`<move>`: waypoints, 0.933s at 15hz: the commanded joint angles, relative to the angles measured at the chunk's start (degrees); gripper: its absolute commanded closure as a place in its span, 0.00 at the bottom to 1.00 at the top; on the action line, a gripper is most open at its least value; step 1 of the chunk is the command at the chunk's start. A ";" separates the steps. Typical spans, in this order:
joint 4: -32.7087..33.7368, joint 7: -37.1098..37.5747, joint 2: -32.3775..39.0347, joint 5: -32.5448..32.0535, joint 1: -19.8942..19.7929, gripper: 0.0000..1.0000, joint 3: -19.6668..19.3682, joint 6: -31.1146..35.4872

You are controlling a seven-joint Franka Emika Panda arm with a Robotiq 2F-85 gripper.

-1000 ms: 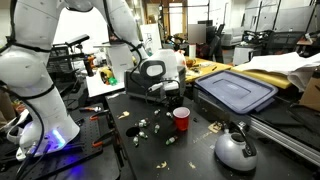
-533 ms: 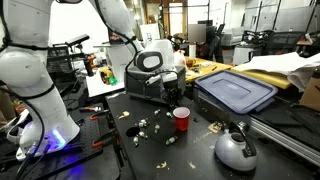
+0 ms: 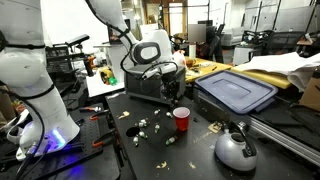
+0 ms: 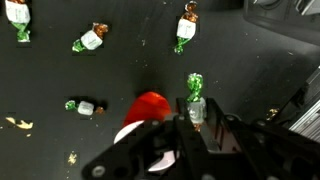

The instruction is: Put one piece of candy in the red cup.

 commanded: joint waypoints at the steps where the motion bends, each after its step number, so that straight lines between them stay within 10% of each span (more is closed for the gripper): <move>1: -2.17 -1.62 -5.59 -3.68 -1.90 0.94 0.81 -2.72; 14: -0.52 -4.58 -10.54 -14.96 -9.52 0.94 2.61 -7.34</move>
